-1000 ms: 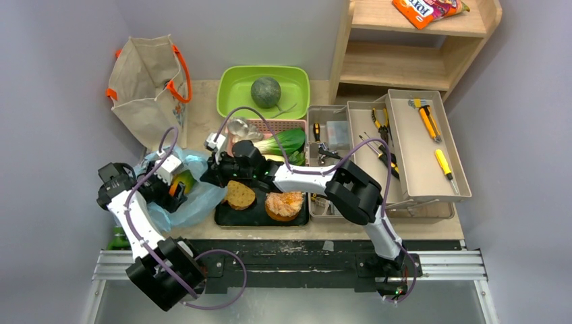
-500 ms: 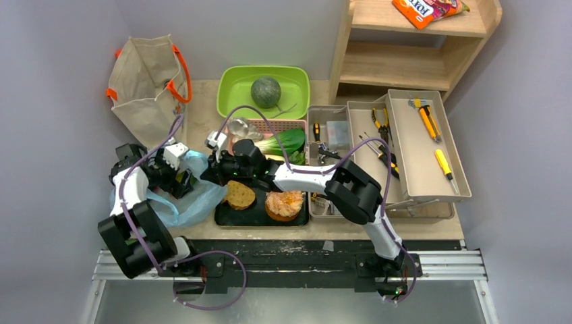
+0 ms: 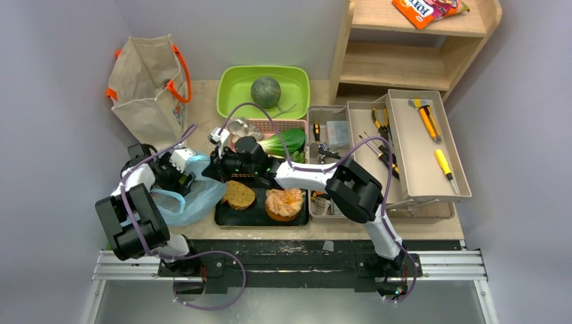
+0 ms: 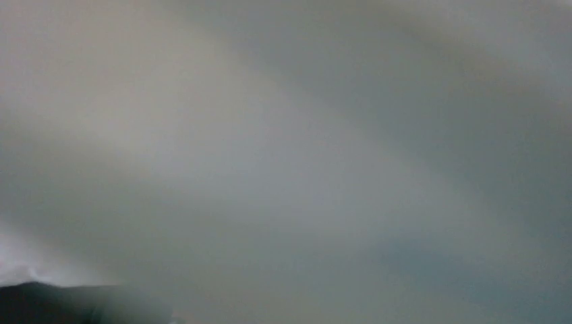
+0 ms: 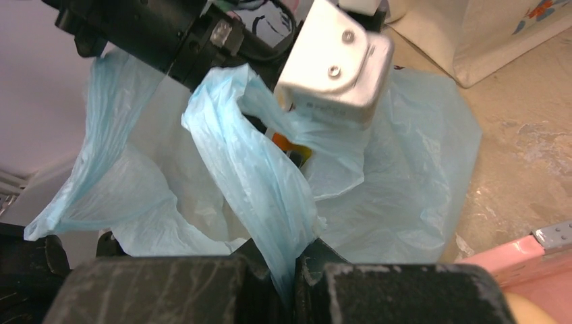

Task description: Untie the knot of the grocery bags and take out the mixed food

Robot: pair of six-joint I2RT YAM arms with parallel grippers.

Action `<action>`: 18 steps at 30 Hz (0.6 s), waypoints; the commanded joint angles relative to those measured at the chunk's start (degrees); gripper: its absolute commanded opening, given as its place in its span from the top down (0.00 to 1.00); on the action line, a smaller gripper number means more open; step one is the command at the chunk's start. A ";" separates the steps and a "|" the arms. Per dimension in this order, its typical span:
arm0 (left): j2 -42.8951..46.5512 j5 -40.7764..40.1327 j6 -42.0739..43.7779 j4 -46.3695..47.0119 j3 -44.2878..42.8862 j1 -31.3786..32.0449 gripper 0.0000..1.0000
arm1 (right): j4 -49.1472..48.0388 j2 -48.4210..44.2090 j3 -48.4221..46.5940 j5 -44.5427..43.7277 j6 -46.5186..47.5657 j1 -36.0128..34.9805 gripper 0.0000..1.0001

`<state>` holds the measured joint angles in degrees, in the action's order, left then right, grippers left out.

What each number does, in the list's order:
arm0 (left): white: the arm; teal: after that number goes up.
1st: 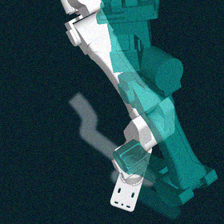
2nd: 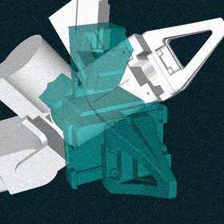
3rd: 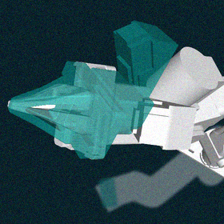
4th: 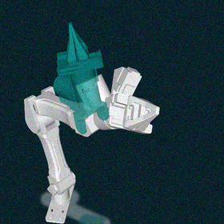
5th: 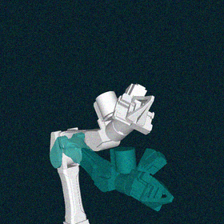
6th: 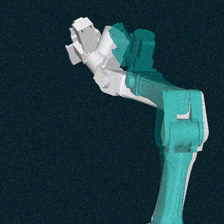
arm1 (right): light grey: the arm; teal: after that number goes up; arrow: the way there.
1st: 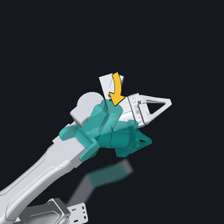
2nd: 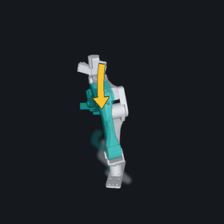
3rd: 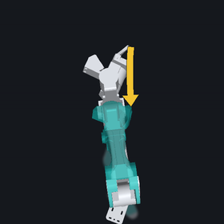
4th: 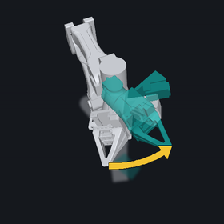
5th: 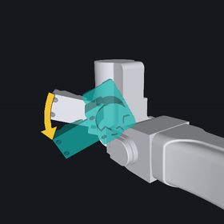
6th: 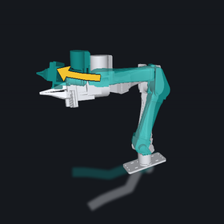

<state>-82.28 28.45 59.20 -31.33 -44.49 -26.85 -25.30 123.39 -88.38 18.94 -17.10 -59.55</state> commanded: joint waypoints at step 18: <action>26.73 10.86 24.07 -38.19 -4.64 -0.09 0.71 | -1.35 -0.31 0.56 -2.04 -1.22 1.41 1.00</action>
<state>-61.17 34.09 70.41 -51.48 -45.82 -26.85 -25.26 123.42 -88.31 18.70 -17.76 -58.81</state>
